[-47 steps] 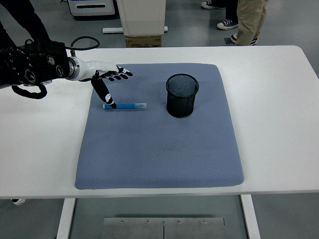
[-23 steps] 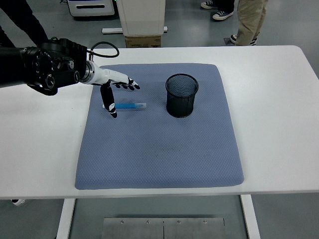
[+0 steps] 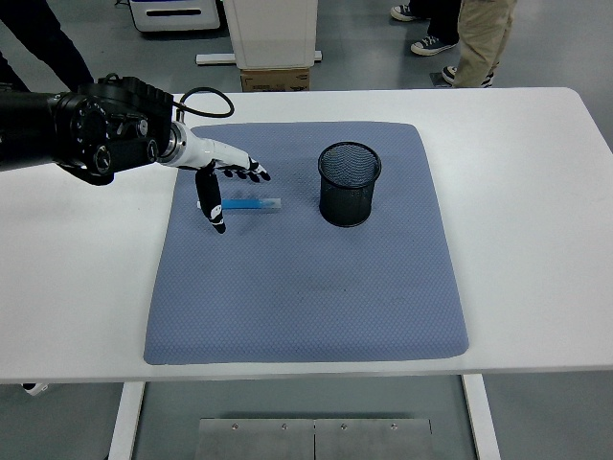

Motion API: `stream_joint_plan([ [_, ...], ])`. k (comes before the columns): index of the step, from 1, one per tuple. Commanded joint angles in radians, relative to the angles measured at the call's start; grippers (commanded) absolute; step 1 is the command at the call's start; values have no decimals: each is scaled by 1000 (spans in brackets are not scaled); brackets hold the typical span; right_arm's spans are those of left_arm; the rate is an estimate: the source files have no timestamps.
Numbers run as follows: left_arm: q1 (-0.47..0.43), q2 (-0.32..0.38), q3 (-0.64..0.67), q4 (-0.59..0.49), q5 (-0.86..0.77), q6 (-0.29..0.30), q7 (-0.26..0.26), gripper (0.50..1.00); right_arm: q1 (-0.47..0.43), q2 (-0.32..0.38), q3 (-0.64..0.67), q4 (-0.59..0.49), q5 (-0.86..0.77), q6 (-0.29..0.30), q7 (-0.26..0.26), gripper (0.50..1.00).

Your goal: Left hand places marker in pen holder

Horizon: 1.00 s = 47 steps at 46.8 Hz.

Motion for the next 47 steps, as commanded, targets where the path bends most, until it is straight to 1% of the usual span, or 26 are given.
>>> stream_joint_plan([
  [1, -6, -13, 6, 2, 3, -1, 2, 1000, 0, 0, 0, 0, 0, 1, 0, 1000],
  [5, -7, -29, 34, 3, 34, 0, 2, 1000, 0, 0, 0, 0, 0, 1, 0, 1000],
  [10, -7, -35, 36, 10, 77, 0, 2, 1000, 0, 0, 0, 0, 0, 1, 0, 1000],
  [20, -6, -38, 36, 29, 108, 0, 4, 1000, 0, 0, 0, 0, 0, 1, 0, 1000],
  [34, -6, -67, 33, 46, 112, 0, 4, 1000, 0, 0, 0, 0, 0, 1, 0, 1000],
  [36, -6, -79, 33, 52, 123, 2, 4, 1000, 0, 0, 0, 0, 0, 1, 0, 1000],
  [47, -6, -88, 28, 54, 180, 2, 4, 1000, 0, 0, 0, 0, 0, 0, 0, 1000],
])
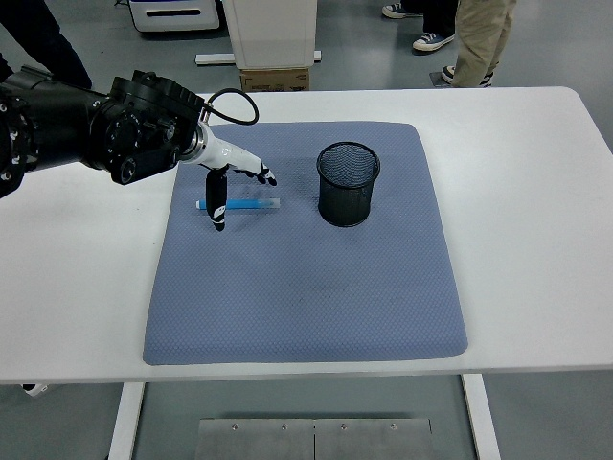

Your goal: Left hand places marker in pen holder

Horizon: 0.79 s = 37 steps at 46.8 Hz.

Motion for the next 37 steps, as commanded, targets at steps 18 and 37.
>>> stream_joint_plan([
  [18, 2, -7, -2, 0, 60, 3, 0, 900, 0, 0, -1, 0, 0, -1, 0, 1000],
  [37, 17, -7, -2, 12, 87, 37, 11, 859, 0, 0, 0, 0, 0, -1, 0, 1000],
])
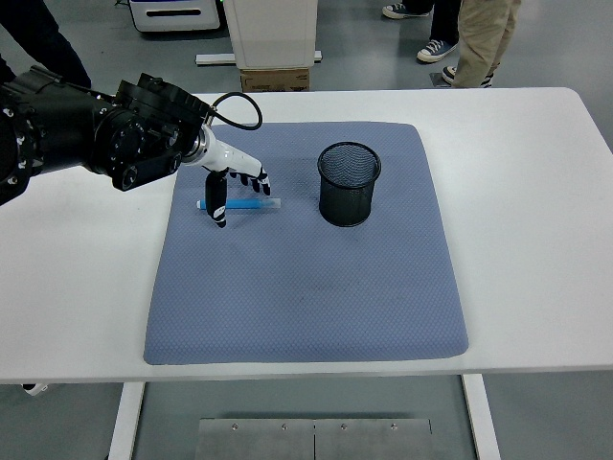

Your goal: Left hand places marker in pen holder

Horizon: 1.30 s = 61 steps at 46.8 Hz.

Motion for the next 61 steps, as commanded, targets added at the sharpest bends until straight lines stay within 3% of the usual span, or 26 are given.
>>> stream_joint_plan([
  [1, 3, 0, 0, 0, 10, 6, 14, 851, 0, 0, 0, 0, 0, 1, 0, 1000],
  [7, 8, 0, -6, 0, 10, 40, 40, 824, 0, 0, 0, 0, 0, -1, 0, 1000],
  [20, 19, 0, -31, 0, 10, 40, 43, 810, 0, 0, -1, 0, 0, 1, 0, 1000],
  [32, 28, 0, -43, -2, 10, 40, 43, 719, 0, 0, 0, 0, 0, -1, 0, 1000],
  [46, 32, 0, -49, -2, 10, 40, 43, 660, 0, 0, 0, 0, 0, -1, 0, 1000],
  [49, 32, 0, -49, -2, 10, 40, 43, 628, 0, 0, 0, 0, 0, 1, 0, 1000],
  [61, 42, 0, -49, -3, 10, 40, 45, 613, 0, 0, 0, 0, 0, -1, 0, 1000],
])
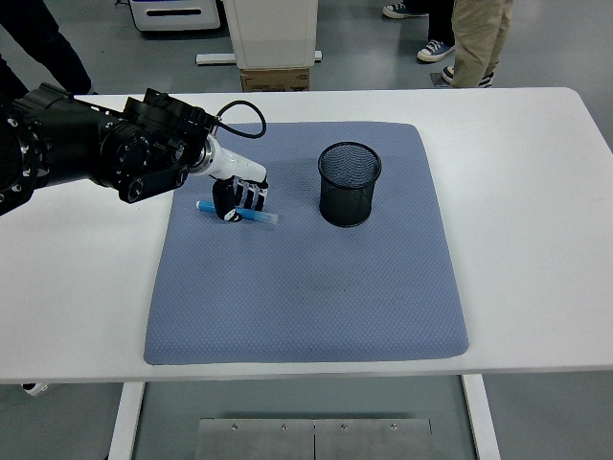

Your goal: Left hand places marker in pen holder

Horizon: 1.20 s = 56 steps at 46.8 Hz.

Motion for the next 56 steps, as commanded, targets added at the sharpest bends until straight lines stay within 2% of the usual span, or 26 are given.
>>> stream_joint_plan([
  [1, 2, 0, 0, -1, 0, 0, 3, 610, 0, 0, 0, 0, 0, 0, 0, 1000],
  [21, 8, 0, 0, -1, 0, 0, 5, 607, 0, 0, 0, 0, 0, 0, 0, 1000],
  [26, 8, 0, 0, -1, 0, 0, 5, 572, 0, 0, 0, 0, 0, 1, 0, 1000],
  [36, 8, 0, 0, -1, 0, 0, 5, 534, 0, 0, 0, 0, 0, 1, 0, 1000],
  [56, 14, 0, -6, 1, 0, 0, 5, 500, 0, 0, 0, 0, 0, 0, 0, 1000],
])
